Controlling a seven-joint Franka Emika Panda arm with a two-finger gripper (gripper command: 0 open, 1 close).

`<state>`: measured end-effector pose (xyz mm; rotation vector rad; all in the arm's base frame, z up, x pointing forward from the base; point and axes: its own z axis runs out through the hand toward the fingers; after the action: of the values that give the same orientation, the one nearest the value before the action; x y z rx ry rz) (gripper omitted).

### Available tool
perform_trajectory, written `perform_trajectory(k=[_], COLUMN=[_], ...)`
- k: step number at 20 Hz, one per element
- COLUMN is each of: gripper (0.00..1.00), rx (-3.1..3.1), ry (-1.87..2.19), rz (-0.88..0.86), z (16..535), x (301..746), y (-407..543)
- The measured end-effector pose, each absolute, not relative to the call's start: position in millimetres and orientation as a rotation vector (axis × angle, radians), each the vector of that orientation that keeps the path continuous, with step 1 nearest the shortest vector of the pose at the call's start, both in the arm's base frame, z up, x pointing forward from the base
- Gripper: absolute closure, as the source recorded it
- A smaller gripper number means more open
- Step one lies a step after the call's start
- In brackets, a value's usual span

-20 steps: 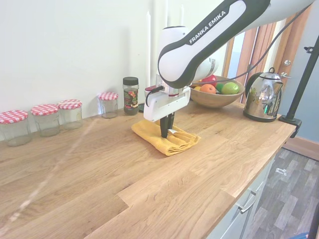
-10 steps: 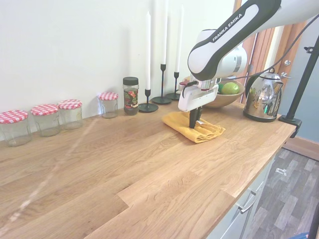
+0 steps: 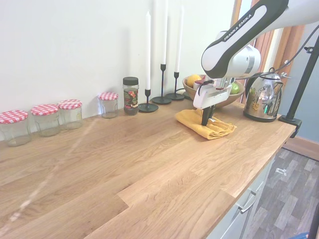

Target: Wipe the counter

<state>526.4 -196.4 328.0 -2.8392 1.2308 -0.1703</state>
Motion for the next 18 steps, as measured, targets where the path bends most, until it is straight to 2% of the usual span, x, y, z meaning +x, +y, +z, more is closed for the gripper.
perform_trajectory(k=[7, 18], gripper=[1.0, 1.0], rx=[-2.881, -2.908], ry=[1.188, 1.103], rz=[-0.225, -0.231], z=[327, 326], x=[524, 530], y=[-162, 29])
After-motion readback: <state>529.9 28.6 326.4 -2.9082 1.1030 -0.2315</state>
